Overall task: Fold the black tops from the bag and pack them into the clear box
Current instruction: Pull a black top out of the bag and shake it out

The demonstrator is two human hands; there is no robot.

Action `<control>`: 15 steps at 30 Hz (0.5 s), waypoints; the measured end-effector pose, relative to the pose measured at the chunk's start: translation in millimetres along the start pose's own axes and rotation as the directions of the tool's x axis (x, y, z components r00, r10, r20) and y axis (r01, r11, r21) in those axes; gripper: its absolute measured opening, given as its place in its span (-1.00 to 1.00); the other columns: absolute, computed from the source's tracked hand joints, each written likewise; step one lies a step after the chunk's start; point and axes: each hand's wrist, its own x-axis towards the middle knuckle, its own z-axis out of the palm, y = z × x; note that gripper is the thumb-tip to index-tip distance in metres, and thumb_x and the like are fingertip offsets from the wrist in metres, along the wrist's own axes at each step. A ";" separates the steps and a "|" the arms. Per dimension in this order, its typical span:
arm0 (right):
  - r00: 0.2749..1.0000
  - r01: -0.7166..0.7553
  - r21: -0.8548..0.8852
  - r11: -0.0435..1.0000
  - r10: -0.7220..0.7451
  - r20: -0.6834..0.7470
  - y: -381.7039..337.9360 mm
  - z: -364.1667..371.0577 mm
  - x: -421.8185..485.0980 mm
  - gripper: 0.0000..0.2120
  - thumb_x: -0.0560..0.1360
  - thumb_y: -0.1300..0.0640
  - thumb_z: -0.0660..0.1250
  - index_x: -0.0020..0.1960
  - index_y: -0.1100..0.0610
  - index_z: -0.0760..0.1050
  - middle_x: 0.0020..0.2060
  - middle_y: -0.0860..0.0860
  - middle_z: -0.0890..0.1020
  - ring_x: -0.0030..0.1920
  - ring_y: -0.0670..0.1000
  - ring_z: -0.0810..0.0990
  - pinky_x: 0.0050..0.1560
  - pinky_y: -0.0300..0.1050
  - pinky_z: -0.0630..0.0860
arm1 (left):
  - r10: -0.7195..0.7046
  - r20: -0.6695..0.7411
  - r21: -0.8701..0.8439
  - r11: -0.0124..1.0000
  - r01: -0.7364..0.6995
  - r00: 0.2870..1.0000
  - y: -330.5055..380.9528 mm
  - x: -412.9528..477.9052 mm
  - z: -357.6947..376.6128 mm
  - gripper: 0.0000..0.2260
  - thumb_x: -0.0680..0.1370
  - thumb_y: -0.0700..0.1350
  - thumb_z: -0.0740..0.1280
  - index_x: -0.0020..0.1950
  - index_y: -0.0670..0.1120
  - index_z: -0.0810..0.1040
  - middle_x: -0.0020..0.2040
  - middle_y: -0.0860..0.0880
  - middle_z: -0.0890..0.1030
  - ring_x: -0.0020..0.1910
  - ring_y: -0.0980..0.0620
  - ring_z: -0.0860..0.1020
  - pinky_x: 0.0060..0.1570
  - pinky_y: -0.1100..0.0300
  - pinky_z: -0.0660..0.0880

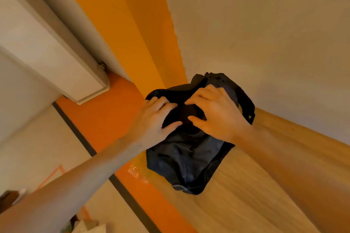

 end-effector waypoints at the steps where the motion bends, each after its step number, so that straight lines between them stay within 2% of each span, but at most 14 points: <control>1: 1.000 0.014 -0.030 0.999 -0.014 0.006 0.0 5.2 1.0 -0.65 0.51 -0.04 0.47 0.25 0.06 0.61 0.10 -0.03 0.62 0.21 0.09 0.48 0.18 -0.01 0.28 | 0.021 -0.003 0.038 0.999 -0.021 1.000 -0.4 -0.9 2.7 -0.51 0.60 0.26 0.24 0.32 -0.08 0.59 0.13 0.00 0.56 0.05 -0.03 0.49 0.04 0.07 0.41; 3: 0.998 -0.034 -0.089 0.995 0.038 0.047 -2.8 6.3 4.1 -0.65 0.54 -0.05 0.44 0.28 0.03 0.59 0.13 -0.04 0.62 0.28 0.08 0.45 0.25 0.00 0.25 | 0.030 -0.009 0.094 0.995 -0.029 1.000 -1.6 -1.0 5.9 -0.58 0.59 0.20 0.34 0.28 -0.07 0.62 0.07 0.01 0.60 0.00 -0.03 0.51 0.01 0.11 0.34; 5: 0.991 -0.080 -0.129 0.988 0.093 0.093 -7.2 7.3 7.2 -0.62 0.56 -0.09 0.40 0.34 -0.01 0.54 0.17 -0.07 0.60 0.33 0.04 0.40 0.30 -0.01 0.22 | 0.054 -0.034 0.090 0.995 -0.051 0.998 -2.5 -0.7 10.8 -0.77 0.58 0.06 0.44 0.15 -0.04 0.67 -0.03 0.03 0.62 -0.07 -0.04 0.53 -0.03 0.10 0.28; 7: 0.988 -0.085 -0.175 0.981 0.106 0.113 -11.7 8.5 8.4 -0.62 0.57 -0.12 0.39 0.34 -0.03 0.53 0.17 -0.09 0.59 0.34 0.04 0.37 0.31 -0.01 0.22 | 0.079 -0.073 0.051 0.996 -0.076 0.994 -1.2 -2.3 12.4 -0.94 0.59 -0.06 0.44 -0.02 -0.02 0.66 -0.09 0.04 0.60 -0.10 -0.04 0.52 -0.05 0.08 0.28; 9: 0.988 -0.090 -0.191 0.977 0.112 0.109 -13.9 8.5 9.1 -0.74 0.58 -0.09 0.39 0.23 -0.04 0.58 0.08 -0.09 0.60 0.30 0.06 0.39 0.29 -0.01 0.23 | 0.055 -0.113 -0.010 0.998 -0.056 0.992 -0.8 -4.9 10.7 -0.93 0.62 -0.10 0.39 -0.05 -0.04 0.61 -0.09 0.04 0.57 -0.10 -0.03 0.51 -0.04 0.08 0.30; 12: 0.994 -0.109 -0.116 0.987 0.107 -0.021 -15.9 9.9 5.8 -0.91 0.56 -0.01 0.44 -0.01 -0.01 0.66 -0.15 -0.10 0.60 0.13 0.08 0.48 0.24 0.06 0.34 | 0.007 -0.193 -0.136 0.990 -0.034 0.981 0.8 -8.8 1.6 -0.87 0.65 -0.07 0.33 -0.06 -0.07 0.58 -0.08 0.02 0.55 -0.12 -0.02 0.48 -0.05 0.06 0.37; 15: 0.976 -0.112 0.029 0.993 0.116 -0.182 -21.1 5.7 2.0 -0.96 0.52 0.08 0.50 -0.10 0.02 0.66 -0.20 -0.09 0.62 -0.05 0.07 0.53 0.09 0.19 0.48 | -0.016 -0.240 -0.234 0.971 -0.042 0.971 3.3 -11.3 -9.0 -0.86 0.66 -0.08 0.30 -0.03 -0.10 0.55 -0.05 -0.02 0.54 -0.10 -0.04 0.49 -0.08 0.01 0.42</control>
